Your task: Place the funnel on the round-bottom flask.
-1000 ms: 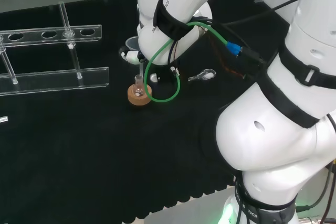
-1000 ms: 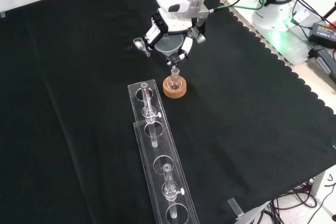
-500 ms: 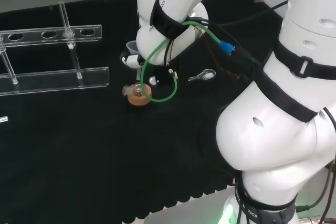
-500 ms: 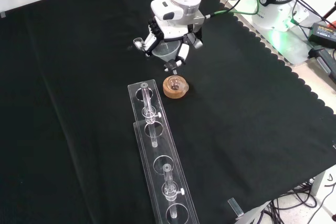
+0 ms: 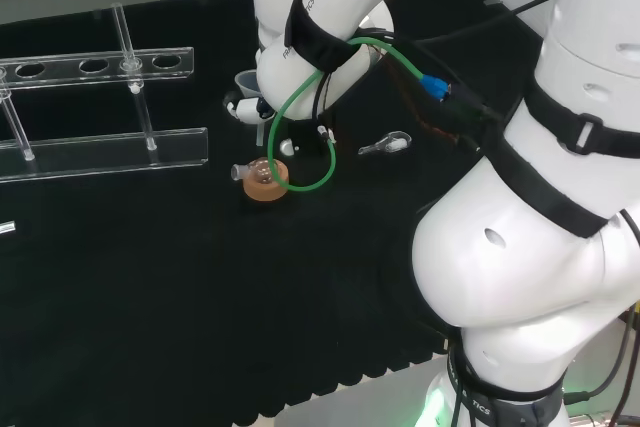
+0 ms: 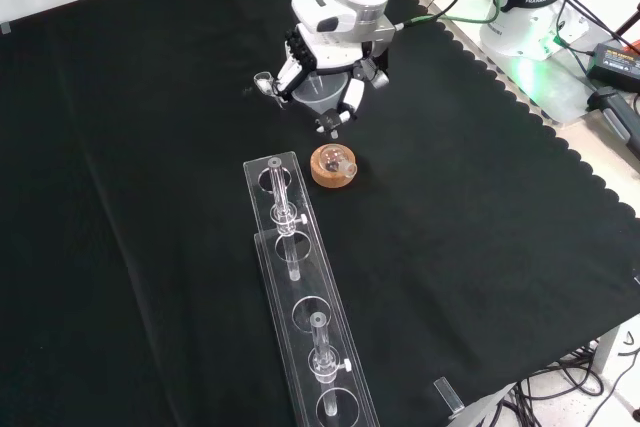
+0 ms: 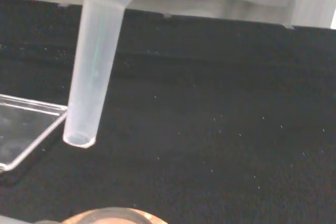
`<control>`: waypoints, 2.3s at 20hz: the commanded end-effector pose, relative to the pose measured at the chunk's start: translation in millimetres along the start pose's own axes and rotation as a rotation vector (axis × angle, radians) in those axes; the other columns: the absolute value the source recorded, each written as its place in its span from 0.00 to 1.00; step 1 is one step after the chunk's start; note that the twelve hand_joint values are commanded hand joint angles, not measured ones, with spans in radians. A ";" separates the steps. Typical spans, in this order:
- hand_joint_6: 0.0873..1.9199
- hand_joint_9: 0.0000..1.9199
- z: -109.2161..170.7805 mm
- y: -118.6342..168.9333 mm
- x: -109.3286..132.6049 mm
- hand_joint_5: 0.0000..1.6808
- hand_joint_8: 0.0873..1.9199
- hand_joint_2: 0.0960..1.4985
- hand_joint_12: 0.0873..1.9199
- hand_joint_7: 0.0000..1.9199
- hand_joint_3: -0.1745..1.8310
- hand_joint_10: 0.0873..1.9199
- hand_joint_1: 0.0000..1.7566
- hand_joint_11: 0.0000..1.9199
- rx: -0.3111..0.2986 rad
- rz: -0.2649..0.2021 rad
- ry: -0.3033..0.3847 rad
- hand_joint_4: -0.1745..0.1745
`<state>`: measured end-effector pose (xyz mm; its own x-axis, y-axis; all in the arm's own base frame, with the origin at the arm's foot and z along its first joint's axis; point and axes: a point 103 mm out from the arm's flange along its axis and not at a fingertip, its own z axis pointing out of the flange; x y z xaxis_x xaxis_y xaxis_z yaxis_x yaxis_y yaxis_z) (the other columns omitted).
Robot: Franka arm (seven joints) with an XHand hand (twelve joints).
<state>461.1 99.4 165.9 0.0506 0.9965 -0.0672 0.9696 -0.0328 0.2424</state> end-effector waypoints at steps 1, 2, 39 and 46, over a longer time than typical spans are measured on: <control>0.48 0.98 -20.7 -19.8 33.7 0.67 0.70 0.43 0.77 0.71 0.45 0.64 0.67 1.00 -0.033 -0.111 -0.014 0.00; 0.48 0.98 -21.1 -21.6 39.1 0.67 0.70 0.43 0.77 0.71 0.45 0.64 0.67 1.00 -0.033 -0.122 -0.011 0.00; 0.48 0.98 48.8 -4.7 56.4 0.67 0.70 0.42 0.77 0.71 0.45 0.64 0.67 1.00 0.057 -0.116 -0.123 0.00; 0.48 0.98 32.5 4.5 43.8 0.67 0.70 0.42 0.77 0.71 0.45 0.64 0.67 1.00 0.040 -0.102 -0.139 0.00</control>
<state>473.6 148.8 120.7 -0.0278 0.9771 -0.2112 0.9828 0.0653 0.1730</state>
